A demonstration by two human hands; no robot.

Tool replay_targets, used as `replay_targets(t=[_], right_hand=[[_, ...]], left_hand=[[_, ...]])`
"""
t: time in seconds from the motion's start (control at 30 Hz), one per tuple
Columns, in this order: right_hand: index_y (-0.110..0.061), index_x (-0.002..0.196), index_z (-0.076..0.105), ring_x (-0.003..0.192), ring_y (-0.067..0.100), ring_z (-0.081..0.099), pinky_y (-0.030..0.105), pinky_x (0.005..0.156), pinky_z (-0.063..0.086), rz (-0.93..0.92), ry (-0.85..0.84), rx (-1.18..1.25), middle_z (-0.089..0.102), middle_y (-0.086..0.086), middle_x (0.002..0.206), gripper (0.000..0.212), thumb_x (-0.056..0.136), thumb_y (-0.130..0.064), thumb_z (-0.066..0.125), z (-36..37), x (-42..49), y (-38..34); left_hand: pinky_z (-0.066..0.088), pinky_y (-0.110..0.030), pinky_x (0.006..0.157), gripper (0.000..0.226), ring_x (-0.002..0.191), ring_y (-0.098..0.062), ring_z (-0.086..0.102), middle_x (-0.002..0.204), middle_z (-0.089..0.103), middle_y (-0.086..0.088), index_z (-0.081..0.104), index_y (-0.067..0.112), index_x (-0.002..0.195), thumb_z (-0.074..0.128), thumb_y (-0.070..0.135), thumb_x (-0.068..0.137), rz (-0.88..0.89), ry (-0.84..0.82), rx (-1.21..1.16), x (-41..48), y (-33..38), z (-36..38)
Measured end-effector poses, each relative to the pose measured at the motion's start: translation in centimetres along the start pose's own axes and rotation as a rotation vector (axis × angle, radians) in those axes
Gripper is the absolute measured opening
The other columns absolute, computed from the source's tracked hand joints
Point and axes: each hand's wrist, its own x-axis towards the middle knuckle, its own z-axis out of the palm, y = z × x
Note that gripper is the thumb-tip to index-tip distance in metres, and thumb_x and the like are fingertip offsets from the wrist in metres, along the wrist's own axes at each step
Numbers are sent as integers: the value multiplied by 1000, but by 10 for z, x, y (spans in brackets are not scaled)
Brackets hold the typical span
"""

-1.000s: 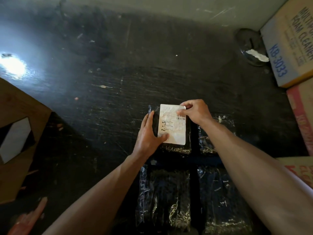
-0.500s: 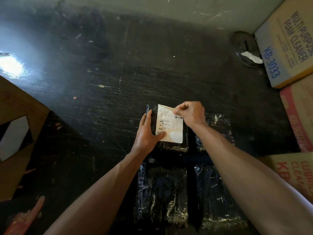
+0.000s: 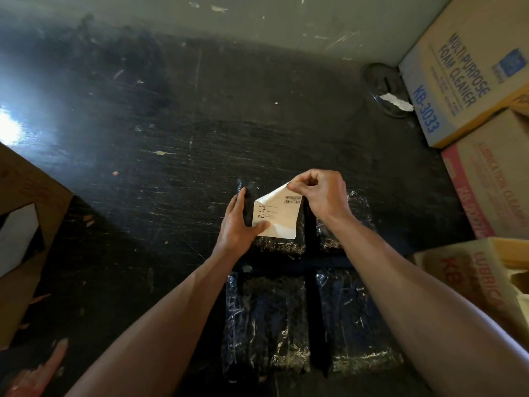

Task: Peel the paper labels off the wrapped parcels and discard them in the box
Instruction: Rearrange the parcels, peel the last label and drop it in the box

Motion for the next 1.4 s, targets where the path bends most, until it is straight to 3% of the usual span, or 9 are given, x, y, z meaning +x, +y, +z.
replay_targets(t=[0.2, 0.33, 0.4, 0.63, 1.07, 1.17, 1.23, 1.33, 1.4], right_hand=[[-18, 83, 76, 80, 6, 68, 19, 66, 51, -4, -15, -30, 72, -8, 82, 8, 86, -25, 79, -1, -7, -7], [-18, 84, 73, 80, 4, 66, 17, 64, 47, -11, -18, -58, 71, -9, 83, 7, 89, -24, 75, -2, -6, -10], [-20, 82, 72, 81, 6, 68, 21, 66, 52, -11, -23, -55, 72, -7, 82, 8, 89, -22, 75, -3, -6, -12], [-23, 75, 73, 81, 11, 74, 35, 75, 63, 11, -14, -14, 76, -3, 79, 13, 85, -19, 79, -15, -5, -14], [-15, 81, 77, 79, 9, 76, 29, 73, 63, 22, -35, 20, 77, -3, 80, 5, 83, -17, 82, -29, -13, -19], [-18, 81, 78, 78, 12, 73, 34, 77, 63, -32, 107, 173, 78, -1, 83, 8, 83, -11, 80, -50, -9, -42], [-24, 80, 74, 76, 6, 71, 25, 75, 61, -142, 214, 143, 76, -6, 83, 13, 82, -14, 81, -84, 4, -69], [-22, 85, 73, 75, -6, 68, 12, 71, 54, -244, 212, -42, 73, -11, 83, 8, 84, -19, 80, -125, 10, -99], [-20, 87, 74, 71, -9, 65, 11, 69, 53, -245, 217, -57, 72, -12, 82, 8, 83, -17, 81, -129, 10, -93]], left_hand=[[21, -46, 118, 107, 152, -17, 6, 167, -3, 8, 9, 25, 160, 80, 40, 80, 85, -40, 101, -4, -3, -5], [12, -44, 119, 105, 150, -4, -10, 166, 0, 15, 13, 26, 159, 80, 41, 79, 228, -153, 250, -4, -6, -15], [10, -42, 119, 107, 149, -3, -12, 166, 1, 14, 13, 26, 159, 80, 43, 78, 247, -194, 293, -1, -9, -20], [19, -38, 118, 104, 152, -10, -3, 166, 3, 9, 15, 24, 159, 80, 39, 79, 286, -204, 311, -1, -11, -19], [20, -39, 118, 106, 151, -5, -1, 166, 6, 12, 19, 23, 158, 79, 51, 76, 278, -181, 365, 0, -15, -20], [26, -41, 119, 109, 152, -9, 3, 166, 8, 10, 18, 25, 158, 80, 53, 73, 307, -199, 382, 0, -19, -22], [24, -39, 120, 109, 152, -9, 2, 167, 6, 9, 19, 21, 159, 79, 53, 75, 303, -203, 410, -3, -17, -22], [21, -37, 120, 108, 152, -11, 1, 167, 4, 8, 18, 18, 159, 79, 52, 76, 289, -219, 447, -4, -9, -21], [21, -37, 121, 108, 152, -12, 3, 167, 5, 7, 19, 17, 158, 79, 52, 76, 280, -213, 460, -6, -3, -22]])
